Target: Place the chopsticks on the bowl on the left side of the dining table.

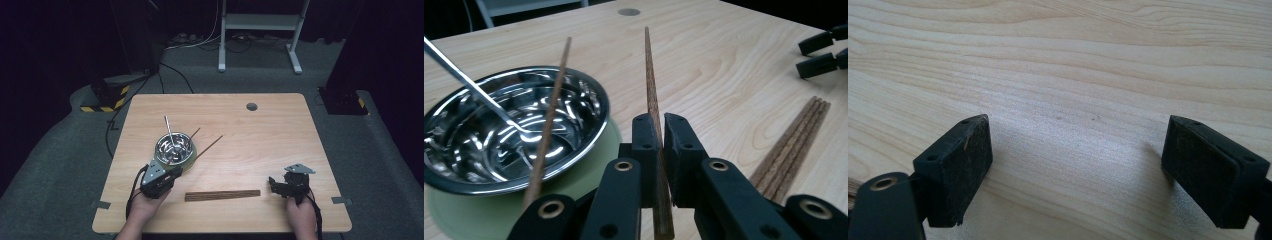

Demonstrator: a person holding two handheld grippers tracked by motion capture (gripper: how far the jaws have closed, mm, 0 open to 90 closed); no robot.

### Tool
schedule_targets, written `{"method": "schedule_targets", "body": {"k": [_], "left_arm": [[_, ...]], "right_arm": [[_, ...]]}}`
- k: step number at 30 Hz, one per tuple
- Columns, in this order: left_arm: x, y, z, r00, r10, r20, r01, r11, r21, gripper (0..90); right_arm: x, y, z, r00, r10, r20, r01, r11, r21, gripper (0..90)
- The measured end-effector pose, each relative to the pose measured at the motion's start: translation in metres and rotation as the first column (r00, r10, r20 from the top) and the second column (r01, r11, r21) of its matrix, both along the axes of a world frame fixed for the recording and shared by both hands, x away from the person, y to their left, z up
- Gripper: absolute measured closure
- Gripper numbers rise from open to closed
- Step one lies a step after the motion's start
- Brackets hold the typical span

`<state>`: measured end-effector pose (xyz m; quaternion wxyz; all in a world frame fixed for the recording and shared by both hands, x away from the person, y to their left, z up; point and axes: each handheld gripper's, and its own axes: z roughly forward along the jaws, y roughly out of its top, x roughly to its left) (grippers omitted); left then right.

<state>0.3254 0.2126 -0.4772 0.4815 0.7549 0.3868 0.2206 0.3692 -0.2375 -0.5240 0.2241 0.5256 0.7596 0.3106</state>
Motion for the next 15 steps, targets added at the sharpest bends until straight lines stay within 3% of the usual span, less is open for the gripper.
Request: {"method": "schedule_targets", "body": {"k": [15], "left_arm": [[0.004,0.018,0.0,0.9974,0.07,0.018,-0.07,0.9974,0.014,83.5]], "right_arm": [[0.0,0.0,0.0,1.0,0.0,0.0,0.0,1.0,0.0,12.6]]}}
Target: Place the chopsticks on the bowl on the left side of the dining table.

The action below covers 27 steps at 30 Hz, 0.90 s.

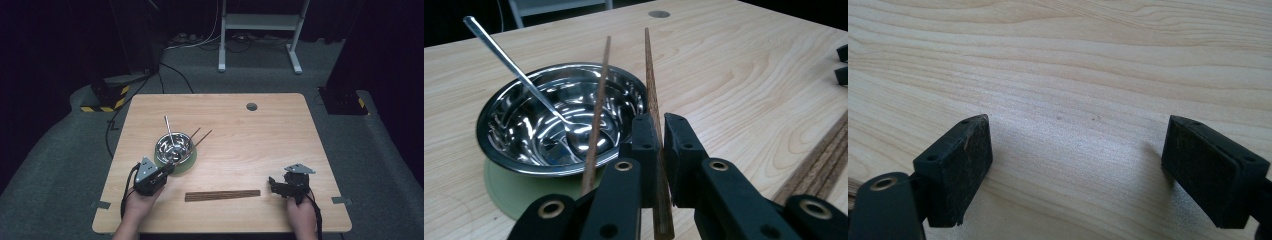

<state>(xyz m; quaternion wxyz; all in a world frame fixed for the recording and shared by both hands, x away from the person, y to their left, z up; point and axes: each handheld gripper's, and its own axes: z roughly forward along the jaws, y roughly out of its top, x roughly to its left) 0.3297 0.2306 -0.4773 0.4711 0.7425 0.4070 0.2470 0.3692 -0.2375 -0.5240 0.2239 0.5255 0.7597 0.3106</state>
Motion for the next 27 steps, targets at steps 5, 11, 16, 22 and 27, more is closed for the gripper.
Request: {"method": "schedule_targets", "body": {"k": [5,11,16,22,27], "left_arm": [[0.0014,0.0044,-0.0008,0.9998,0.022,-0.001,-0.022,0.9997,0.006,83.5],[0.0025,0.0076,-0.0016,0.9992,0.039,-0.002,-0.039,0.9992,0.011,83.5],[0.0029,0.0084,-0.0019,0.9989,0.046,-0.002,-0.046,0.9988,0.016,83.5],[0.0043,0.0069,-0.0037,0.9984,0.055,-0.015,-0.054,0.9975,0.044,83.5],[0.0052,0.0044,-0.0056,0.9979,0.06,-0.022,-0.058,0.9957,0.072,83.4]], "right_arm": [[0.0,0.0,0.0,1.0,0.0,0.0,0.0,1.0,0.0,12.5],[0.0,0.0,0.0,1.0,0.0,0.001,0.0,1.0,0.0,12.5],[0.0,0.0,0.0,1.0,0.0,0.0,0.0,1.0,0.0,12.5],[0.0,0.0,0.0,1.0,0.0,0.0,0.0,1.0,0.0,12.6],[0.0,0.0,0.0,1.0,0.0,0.0,0.0,1.0,0.0,12.5]]}}
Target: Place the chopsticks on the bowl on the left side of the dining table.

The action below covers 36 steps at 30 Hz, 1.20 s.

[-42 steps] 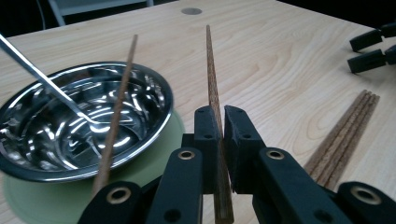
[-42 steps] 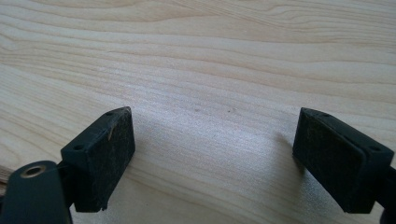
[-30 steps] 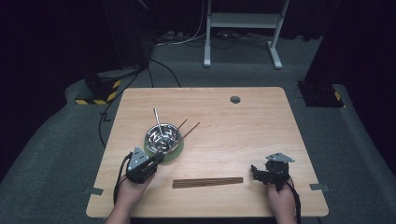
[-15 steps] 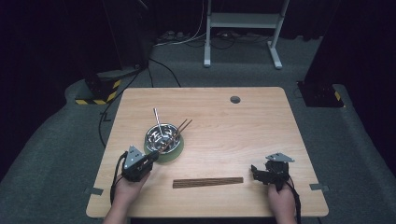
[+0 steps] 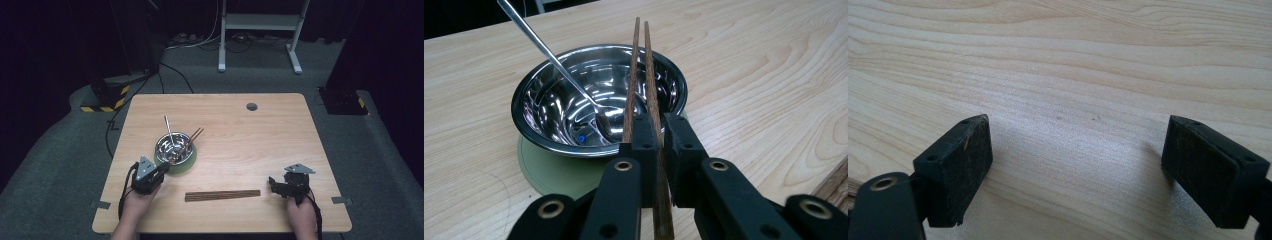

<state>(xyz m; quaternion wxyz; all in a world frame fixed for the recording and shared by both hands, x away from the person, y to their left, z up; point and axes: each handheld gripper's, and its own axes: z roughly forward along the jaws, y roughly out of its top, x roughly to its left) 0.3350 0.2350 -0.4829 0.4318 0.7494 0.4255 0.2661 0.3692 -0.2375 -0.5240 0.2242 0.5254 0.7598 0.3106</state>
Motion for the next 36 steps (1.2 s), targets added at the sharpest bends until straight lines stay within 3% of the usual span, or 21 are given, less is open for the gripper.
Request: {"method": "schedule_targets", "body": {"k": [6,25,29,33,36], "left_arm": [[0.001,-0.002,-0.002,0.9999,0.007,-0.01,-0.007,0.9996,0.028,83.3],[0.002,-0.003,-0.003,0.9997,0.015,-0.019,-0.014,0.999,0.044,80.3],[-0.001,0.004,0.003,0.9994,0.031,0.018,-0.031,0.9995,-0.004,68.6],[-0.005,0.018,0.008,0.9966,0.071,0.042,-0.067,0.9934,-0.093,53.5],[-0.007,0.022,0.006,0.9975,0.07,0.011,-0.068,0.9918,-0.108,44.7]], "right_arm": [[0.0,0.0,0.0,1.0,0.0,0.0,0.0,1.0,0.001,12.6],[0.0,0.0,0.0,1.0,0.006,0.002,-0.006,1.0,-0.001,12.7],[0.0,0.0,0.0,1.0,0.006,0.002,-0.006,1.0,-0.001,12.7],[0.0,0.0,0.0,0.9999,0.012,-0.003,-0.012,1.0,-0.002,12.6],[0.001,0.0,0.0,0.9998,0.018,0.006,-0.018,1.0,-0.001,12.4]]}}
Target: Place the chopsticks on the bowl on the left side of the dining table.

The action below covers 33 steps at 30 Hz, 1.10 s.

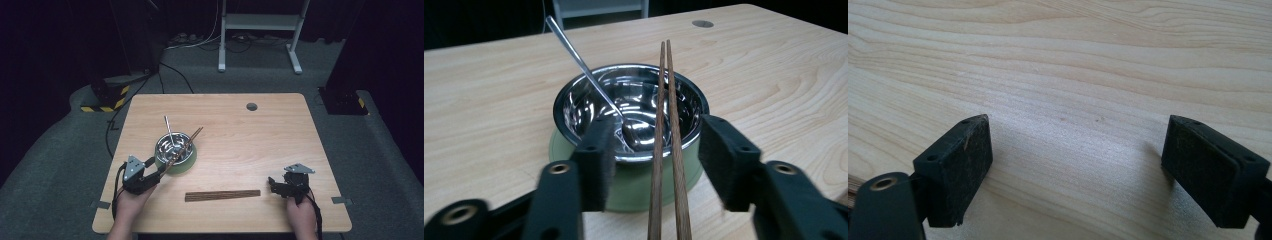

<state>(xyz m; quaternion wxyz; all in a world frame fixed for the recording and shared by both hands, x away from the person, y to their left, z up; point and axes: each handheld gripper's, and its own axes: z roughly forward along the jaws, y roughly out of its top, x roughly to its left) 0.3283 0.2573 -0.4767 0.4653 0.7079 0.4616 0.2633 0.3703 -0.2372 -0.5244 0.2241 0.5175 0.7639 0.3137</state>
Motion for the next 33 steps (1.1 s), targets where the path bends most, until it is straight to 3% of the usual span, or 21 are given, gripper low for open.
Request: {"method": "schedule_targets", "body": {"k": [1,3,5,7,10,12,15,20,33], "left_arm": [[0.0,0.0,-0.001,1.0,-0.002,-0.006,0.002,1.0,0.001,42.4],[-0.001,-0.002,-0.006,0.9994,-0.016,-0.032,0.017,0.9998,0.006,40.5],[-0.003,-0.005,-0.009,0.9989,-0.02,-0.042,0.022,0.9987,0.046,39.6],[-0.006,-0.007,-0.011,0.9986,-0.014,-0.051,0.017,0.998,0.061,39.0],[-0.011,-0.002,-0.01,0.9983,-0.01,-0.058,0.013,0.999,0.042,40.6],[-0.014,0.001,-0.01,0.9965,-0.032,-0.077,0.034,0.999,0.028,47.5],[-0.015,-0.001,-0.011,0.9964,-0.02,-0.083,0.025,0.9977,0.064,48.6],[-0.013,-0.007,-0.021,0.9939,-0.001,-0.11,0.009,0.9971,0.076,49.0],[-0.004,-0.021,-0.029,0.9963,-0.007,-0.086,0.015,0.9954,0.094,68.4]], "right_arm": [[0.0,0.0,0.001,0.9998,0.006,-0.019,-0.006,1.0,0.005,12.2],[0.001,0.0,0.001,0.9999,0.006,-0.014,-0.006,1.0,0.002,12.0],[0.001,0.001,0.0,0.9999,0.011,-0.003,-0.011,1.0,-0.003,11.9],[0.002,0.001,0.0,0.9999,0.008,-0.007,-0.008,1.0,0.002,11.7],[0.003,0.002,0.0,0.9999,0.012,-0.008,-0.012,1.0,0.004,11.7],[0.003,0.001,0.001,0.9996,0.018,-0.023,-0.018,1.0,0.007,11.6],[0.004,0.002,0.0,0.9998,0.014,-0.011,-0.014,1.0,0.003,11.6],[0.005,0.002,0.0,0.9997,0.022,-0.006,-0.022,1.0,-0.004,11.5],[0.004,0.002,0.0,0.9999,0.012,-0.01,-0.012,1.0,0.002,11.7]]}}
